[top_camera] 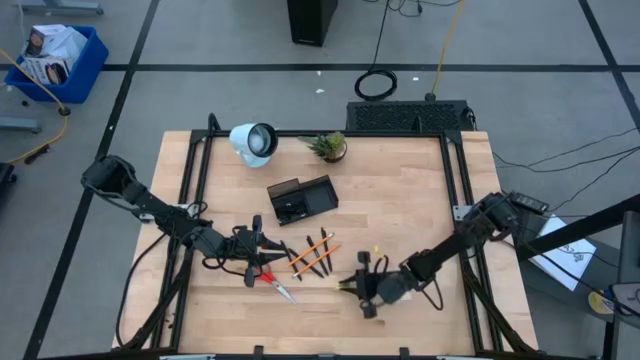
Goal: Pick and place office supplies into organizer
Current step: Put the yellow eraser into the black desk organizer
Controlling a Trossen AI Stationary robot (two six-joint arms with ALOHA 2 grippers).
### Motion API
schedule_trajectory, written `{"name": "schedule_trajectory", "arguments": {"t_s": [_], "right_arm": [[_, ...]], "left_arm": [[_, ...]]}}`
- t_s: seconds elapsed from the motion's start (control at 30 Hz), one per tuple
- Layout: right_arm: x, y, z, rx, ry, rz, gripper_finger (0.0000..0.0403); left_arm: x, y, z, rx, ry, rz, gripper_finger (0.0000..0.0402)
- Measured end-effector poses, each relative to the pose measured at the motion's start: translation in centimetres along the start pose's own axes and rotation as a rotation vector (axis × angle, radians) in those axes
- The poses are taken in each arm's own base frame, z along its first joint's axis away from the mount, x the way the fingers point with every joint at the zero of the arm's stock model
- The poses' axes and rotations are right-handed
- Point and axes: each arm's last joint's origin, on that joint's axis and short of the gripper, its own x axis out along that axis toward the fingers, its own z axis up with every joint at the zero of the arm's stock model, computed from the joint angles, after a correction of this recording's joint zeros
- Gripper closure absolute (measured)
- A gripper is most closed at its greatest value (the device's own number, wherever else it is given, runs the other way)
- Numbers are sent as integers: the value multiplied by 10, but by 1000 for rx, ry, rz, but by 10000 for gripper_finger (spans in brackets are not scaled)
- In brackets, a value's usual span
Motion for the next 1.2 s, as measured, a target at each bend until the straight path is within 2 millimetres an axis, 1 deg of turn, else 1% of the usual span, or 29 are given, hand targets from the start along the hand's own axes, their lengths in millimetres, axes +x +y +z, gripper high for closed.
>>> {"name": "schedule_trajectory", "arguments": {"t_s": [0.2,0.33,0.4,0.6,0.77,0.87,0.93,1.0,1.07,1.2], "right_arm": [[8,-17,13,-17,-89,23,348],[12,-27,21,-27,-150,4,348],[13,-31,24,-26,-169,29,348],[17,-45,33,103,-232,179,348],[18,-49,37,150,-263,249,348],[19,-54,40,193,-287,263,348],[19,-58,43,231,-310,298,348],[19,-61,46,264,-328,334,348],[19,-66,48,280,-342,328,348],[22,-79,49,263,-362,278,348]], "left_arm": [[0,0,0,-38,0,0,325],[0,0,0,-42,0,0,325],[0,0,0,-43,-1,1,325],[0,1,-1,-57,6,7,325],[2,4,-1,-25,15,8,325],[2,4,-3,-65,32,13,325],[2,5,-3,-21,33,18,325],[2,5,-3,68,39,18,325],[2,5,-4,121,42,25,325],[2,6,-3,127,37,50,325]]}}
